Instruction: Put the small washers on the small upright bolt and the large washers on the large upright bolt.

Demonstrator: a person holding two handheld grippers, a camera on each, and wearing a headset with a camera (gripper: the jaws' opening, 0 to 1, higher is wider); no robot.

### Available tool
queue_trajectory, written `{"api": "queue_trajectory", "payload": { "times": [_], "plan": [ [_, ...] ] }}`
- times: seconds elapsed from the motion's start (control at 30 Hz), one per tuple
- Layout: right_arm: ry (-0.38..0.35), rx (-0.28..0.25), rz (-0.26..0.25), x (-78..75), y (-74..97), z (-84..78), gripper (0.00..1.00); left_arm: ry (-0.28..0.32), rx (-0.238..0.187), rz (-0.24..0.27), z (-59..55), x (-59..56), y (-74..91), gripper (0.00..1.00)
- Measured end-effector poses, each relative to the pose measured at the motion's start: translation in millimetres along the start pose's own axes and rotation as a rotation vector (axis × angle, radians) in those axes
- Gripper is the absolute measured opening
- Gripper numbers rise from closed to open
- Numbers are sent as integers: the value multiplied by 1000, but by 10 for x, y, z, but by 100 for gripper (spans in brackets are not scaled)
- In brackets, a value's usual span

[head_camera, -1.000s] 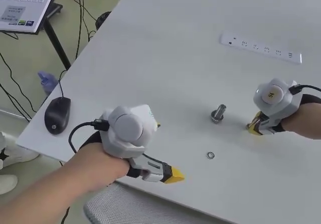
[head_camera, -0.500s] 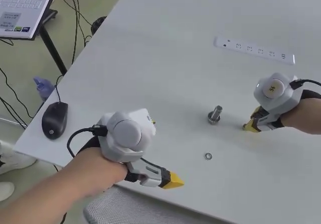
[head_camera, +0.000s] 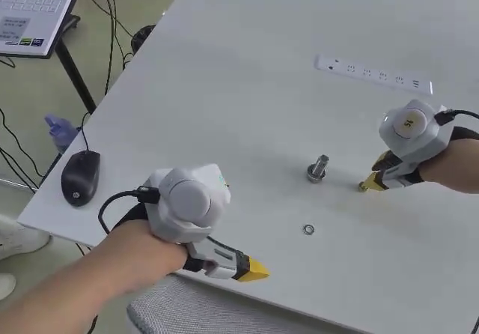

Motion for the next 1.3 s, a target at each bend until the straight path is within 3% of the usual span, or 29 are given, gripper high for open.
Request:
{"api": "queue_trajectory", "payload": {
  "times": [0.4,0.9,1.3],
  "plan": [
    [-18,-19,-30,98,187,9,24,-26,13,-13,15,31,58,87],
    [-8,-21,-21,438,295,-17,24,-45,-1,-12,36,27,129,83],
    [-11,-19,16,715,256,-85,24,-54,-4,-9,49,11,146,82]
  ]
}}
Point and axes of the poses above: the centre of the closed fingertips' face, and the gripper's own axes: y roughly backward along the fingers, x roughly to its left, z roughly out of its top, the point moved 8 cm from there along y, roughly backward along the fingers, and after that the axes turned 5 degrees about x, right-handed, at the moved point
